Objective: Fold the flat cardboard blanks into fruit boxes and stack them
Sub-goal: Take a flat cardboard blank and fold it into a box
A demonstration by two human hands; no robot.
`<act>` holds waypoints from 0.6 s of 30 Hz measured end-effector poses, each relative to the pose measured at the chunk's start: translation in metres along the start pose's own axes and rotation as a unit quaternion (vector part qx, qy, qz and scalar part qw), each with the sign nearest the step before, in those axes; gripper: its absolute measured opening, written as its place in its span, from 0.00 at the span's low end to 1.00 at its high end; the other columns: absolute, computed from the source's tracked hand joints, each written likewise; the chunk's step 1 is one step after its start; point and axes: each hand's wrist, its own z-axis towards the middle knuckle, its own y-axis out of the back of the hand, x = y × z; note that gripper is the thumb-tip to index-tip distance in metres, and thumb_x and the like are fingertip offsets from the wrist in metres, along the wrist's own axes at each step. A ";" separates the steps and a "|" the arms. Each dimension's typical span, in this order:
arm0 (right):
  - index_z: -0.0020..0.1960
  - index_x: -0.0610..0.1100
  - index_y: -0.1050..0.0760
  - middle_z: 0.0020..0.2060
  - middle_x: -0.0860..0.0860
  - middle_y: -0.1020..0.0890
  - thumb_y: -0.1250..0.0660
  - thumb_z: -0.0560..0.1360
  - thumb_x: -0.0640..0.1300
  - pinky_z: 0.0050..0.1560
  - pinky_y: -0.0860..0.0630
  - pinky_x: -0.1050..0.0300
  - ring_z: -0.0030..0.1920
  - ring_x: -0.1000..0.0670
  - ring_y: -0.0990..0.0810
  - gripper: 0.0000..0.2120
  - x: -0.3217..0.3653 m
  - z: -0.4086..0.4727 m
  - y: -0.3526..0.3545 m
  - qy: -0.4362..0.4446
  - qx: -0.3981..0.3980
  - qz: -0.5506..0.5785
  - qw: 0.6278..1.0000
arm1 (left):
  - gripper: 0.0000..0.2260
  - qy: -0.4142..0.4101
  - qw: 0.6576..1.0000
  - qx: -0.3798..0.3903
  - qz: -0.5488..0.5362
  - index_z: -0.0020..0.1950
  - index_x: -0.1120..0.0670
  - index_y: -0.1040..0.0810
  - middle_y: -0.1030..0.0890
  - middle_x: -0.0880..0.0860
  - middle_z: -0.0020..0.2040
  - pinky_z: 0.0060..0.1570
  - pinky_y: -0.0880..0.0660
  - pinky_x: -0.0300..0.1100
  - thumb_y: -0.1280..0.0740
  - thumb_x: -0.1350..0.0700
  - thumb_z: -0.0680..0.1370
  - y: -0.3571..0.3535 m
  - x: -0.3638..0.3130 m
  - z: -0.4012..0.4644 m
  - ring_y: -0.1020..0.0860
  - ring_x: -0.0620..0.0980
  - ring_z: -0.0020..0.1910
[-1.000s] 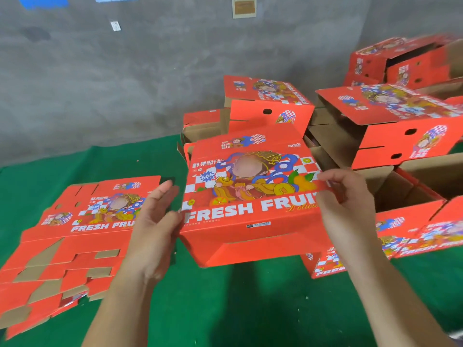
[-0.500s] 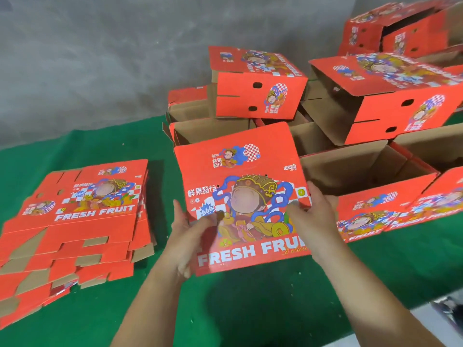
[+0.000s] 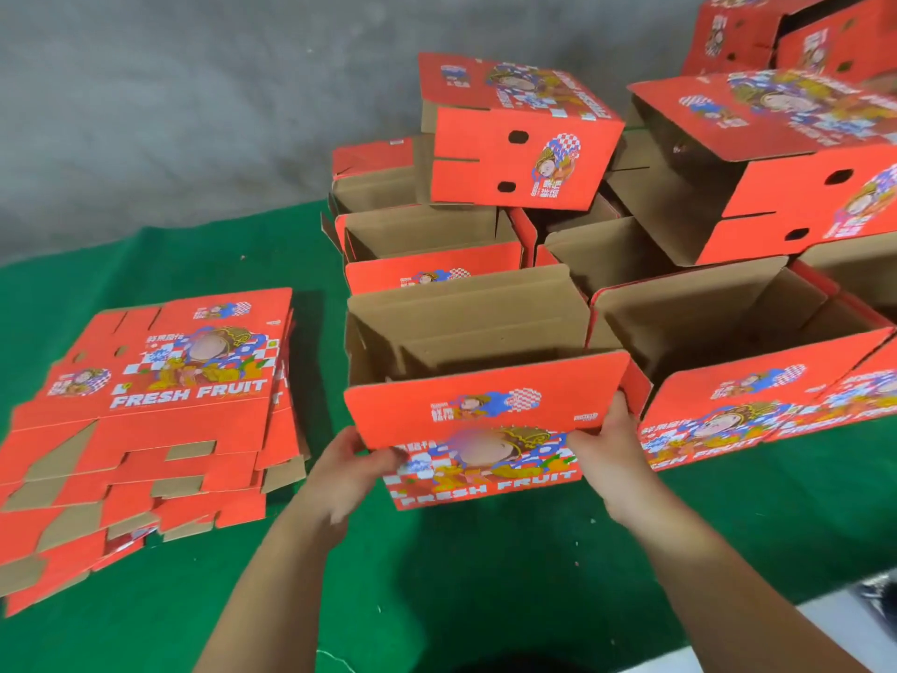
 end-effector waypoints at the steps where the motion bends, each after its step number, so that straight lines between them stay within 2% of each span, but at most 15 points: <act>1: 0.66 0.51 0.31 0.61 0.42 0.28 0.35 0.74 0.33 0.60 0.25 0.47 0.59 0.41 0.24 0.24 -0.004 0.002 0.000 -0.004 0.006 0.001 1.000 | 0.21 0.015 1.000 0.006 -0.014 0.63 0.61 0.25 0.17 0.62 0.59 0.43 0.28 0.45 0.26 0.63 0.72 -0.003 0.003 0.000 0.19 0.48 0.44; 3: 0.66 0.53 0.31 0.60 0.43 0.25 0.36 0.75 0.34 0.62 0.24 0.45 0.59 0.41 0.23 0.24 -0.010 0.004 -0.002 -0.012 0.011 0.002 1.000 | 0.19 0.040 0.999 0.013 -0.029 0.64 0.61 0.27 0.17 0.62 0.59 0.47 0.25 0.48 0.29 0.67 0.74 -0.007 0.008 0.000 0.17 0.52 0.46; 5: 0.63 0.54 0.32 0.57 0.45 0.21 0.37 0.75 0.33 0.51 0.24 0.52 0.54 0.44 0.21 0.23 -0.017 0.006 -0.002 -0.017 0.001 0.013 1.000 | 0.24 0.054 0.998 0.031 -0.015 0.62 0.56 0.26 0.16 0.57 0.57 0.52 0.28 0.51 0.26 0.60 0.68 -0.011 0.010 0.001 0.18 0.54 0.51; 6: 0.62 0.55 0.33 0.54 0.47 0.20 0.38 0.75 0.32 0.45 0.26 0.56 0.52 0.47 0.20 0.23 -0.021 0.007 -0.001 -0.019 -0.004 0.023 1.000 | 0.24 0.057 0.998 0.041 -0.001 0.61 0.54 0.25 0.16 0.54 0.56 0.51 0.30 0.51 0.26 0.56 0.65 -0.012 0.011 0.002 0.19 0.54 0.53; 8: 0.63 0.55 0.34 0.51 0.49 0.18 0.39 0.75 0.30 0.41 0.27 0.60 0.48 0.51 0.19 0.24 -0.026 0.010 0.001 -0.022 -0.007 0.028 0.999 | 0.22 0.056 0.997 0.055 0.025 0.57 0.51 0.21 0.14 0.47 0.51 0.48 0.30 0.49 0.23 0.52 0.65 -0.014 0.015 0.004 0.19 0.52 0.52; 10: 0.65 0.55 0.35 0.50 0.48 0.18 0.40 0.75 0.30 0.41 0.24 0.53 0.45 0.48 0.18 0.26 -0.029 0.014 0.002 -0.022 -0.011 0.011 1.000 | 0.16 0.049 0.997 0.062 0.021 0.55 0.52 0.20 0.13 0.44 0.46 0.44 0.29 0.46 0.20 0.53 0.70 -0.019 0.020 0.007 0.19 0.51 0.46; 13: 0.70 0.51 0.36 0.50 0.46 0.19 0.39 0.75 0.31 0.48 0.21 0.45 0.45 0.41 0.18 0.28 -0.035 0.021 0.007 -0.005 -0.034 -0.029 0.999 | 0.11 0.022 0.998 0.055 -0.012 0.55 0.55 0.20 0.12 0.48 0.44 0.32 0.22 0.41 0.23 0.61 0.74 -0.029 0.028 0.012 0.15 0.45 0.38; 14: 0.69 0.50 0.36 0.49 0.46 0.19 0.38 0.75 0.32 0.47 0.22 0.45 0.44 0.42 0.18 0.26 -0.040 0.022 0.008 0.006 -0.034 -0.053 0.998 | 0.12 0.015 0.999 0.046 -0.018 0.55 0.56 0.19 0.12 0.51 0.45 0.34 0.20 0.40 0.24 0.63 0.74 -0.031 0.030 0.013 0.14 0.46 0.39; 16: 0.67 0.51 0.33 0.46 0.49 0.17 0.37 0.76 0.34 0.44 0.23 0.48 0.41 0.48 0.18 0.23 -0.052 0.021 0.006 0.029 -0.014 -0.080 0.996 | 0.13 0.000 1.000 0.028 -0.008 0.56 0.59 0.19 0.13 0.57 0.50 0.46 0.17 0.49 0.24 0.65 0.73 -0.032 0.034 0.015 0.14 0.53 0.46; 18: 0.64 0.53 0.28 0.50 0.52 0.16 0.36 0.76 0.33 0.48 0.22 0.51 0.45 0.55 0.17 0.21 -0.070 0.023 0.000 0.009 0.027 -0.056 0.998 | 0.14 -0.013 1.000 0.012 0.008 0.57 0.59 0.18 0.13 0.57 0.51 0.56 0.19 0.55 0.22 0.65 0.72 -0.030 0.037 0.019 0.15 0.56 0.49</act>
